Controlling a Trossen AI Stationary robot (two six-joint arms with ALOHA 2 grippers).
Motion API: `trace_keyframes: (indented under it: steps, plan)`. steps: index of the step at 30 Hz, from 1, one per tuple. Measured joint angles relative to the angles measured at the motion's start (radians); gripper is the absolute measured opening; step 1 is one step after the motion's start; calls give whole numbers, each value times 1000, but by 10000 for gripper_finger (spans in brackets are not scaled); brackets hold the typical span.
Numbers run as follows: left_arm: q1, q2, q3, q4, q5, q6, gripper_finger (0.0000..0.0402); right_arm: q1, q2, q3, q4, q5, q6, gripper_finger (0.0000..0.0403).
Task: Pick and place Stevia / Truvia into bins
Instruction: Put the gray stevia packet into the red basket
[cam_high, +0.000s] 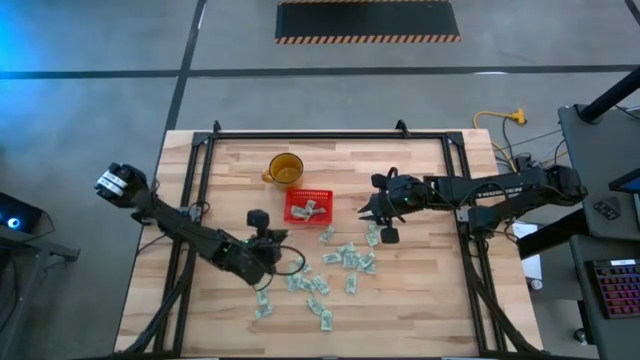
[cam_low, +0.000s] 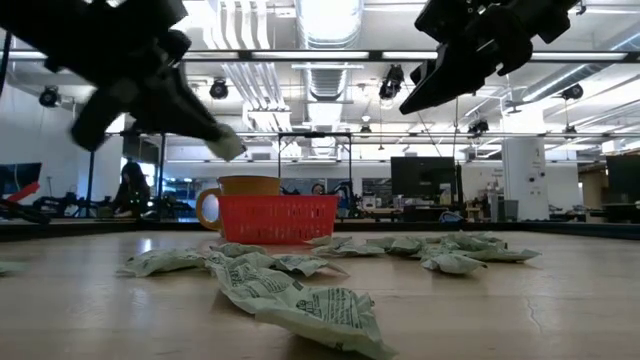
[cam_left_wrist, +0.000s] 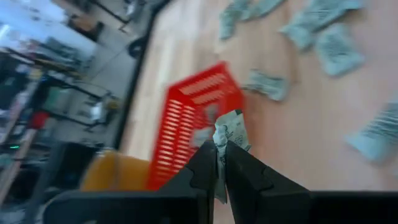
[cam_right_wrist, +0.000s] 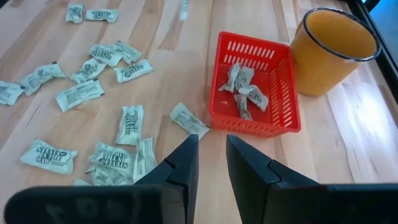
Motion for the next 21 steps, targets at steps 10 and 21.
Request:
trace_keyframes:
  steps: [10,21]
  plan:
    - [189,0,-2,129,49,146,15,0,0,0,0,0,5,64]
    - [363,3,-9,168,276,138,15,0,0,0,0,0,10,65]
